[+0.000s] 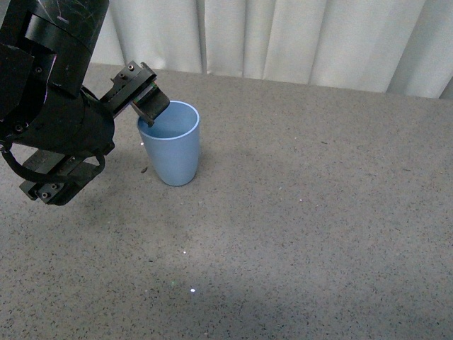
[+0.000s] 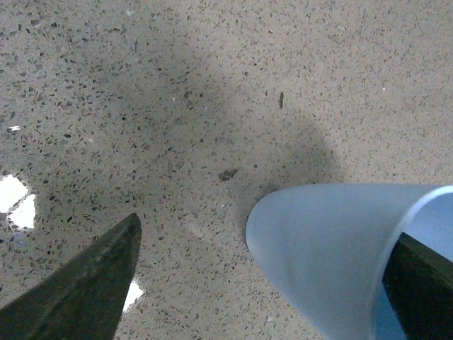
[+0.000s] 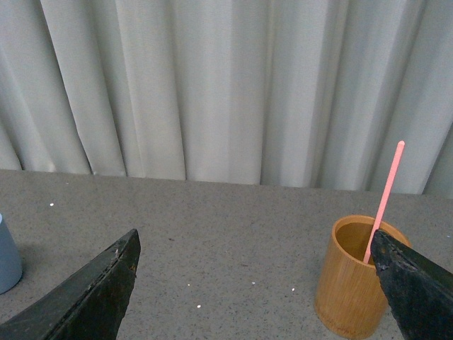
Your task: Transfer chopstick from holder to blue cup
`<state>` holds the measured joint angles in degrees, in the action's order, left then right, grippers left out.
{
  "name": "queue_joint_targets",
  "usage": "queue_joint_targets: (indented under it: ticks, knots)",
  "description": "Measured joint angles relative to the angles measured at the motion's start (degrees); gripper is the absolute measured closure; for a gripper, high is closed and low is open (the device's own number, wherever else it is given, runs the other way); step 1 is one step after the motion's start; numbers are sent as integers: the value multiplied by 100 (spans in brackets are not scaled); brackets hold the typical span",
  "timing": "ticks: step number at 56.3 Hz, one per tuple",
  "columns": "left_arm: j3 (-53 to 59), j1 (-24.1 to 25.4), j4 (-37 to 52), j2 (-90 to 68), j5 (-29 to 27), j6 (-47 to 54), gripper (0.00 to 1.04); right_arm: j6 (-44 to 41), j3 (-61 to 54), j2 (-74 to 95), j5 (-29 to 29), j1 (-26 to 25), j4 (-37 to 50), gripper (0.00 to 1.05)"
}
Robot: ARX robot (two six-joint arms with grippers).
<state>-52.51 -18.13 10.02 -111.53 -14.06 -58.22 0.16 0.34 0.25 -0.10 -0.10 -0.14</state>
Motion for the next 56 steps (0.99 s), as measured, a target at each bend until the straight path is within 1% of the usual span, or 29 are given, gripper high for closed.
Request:
queue_joint_targets:
  ticks: [2,3,13,19,21,24,25,27,29,45,51,56]
  knots:
    - [0,-7,-9,0,-20,9,17,0,0,0,0,0,0,9]
    - [0,-17,-9,0,-37,20,22,0,0,0,0,0,0,9]
    - [0,-63,28,0,0,72,58,0,0,0,0,0,0,9]
    - [-4,-87,94,0,44,94,75,0,0,0,0,0,0,9]
    - [-7,-98,103,2,61,101,78,0,0,0,0,0,0,9]
    - [-9,-118,136,22,87,116,89,0,0,0,0,0,0,9]
    - [-9,-129,140,42,98,120,94,0,0,0,0,0,0,9]
    - [-7,-131,140,68,122,136,99,0,0,0,0,0,0,9]
    - [-7,-138,146,101,157,127,102,0,0,0,0,0,0,9]
    - [122,-125,153,643,435,136,101,-2,0,0,0,0,0,9]
    - [181,-258,155,789,566,109,101,0,0,0,0,0,0,9]
    - [184,-468,155,809,645,61,101,0,0,0,0,0,0,9]
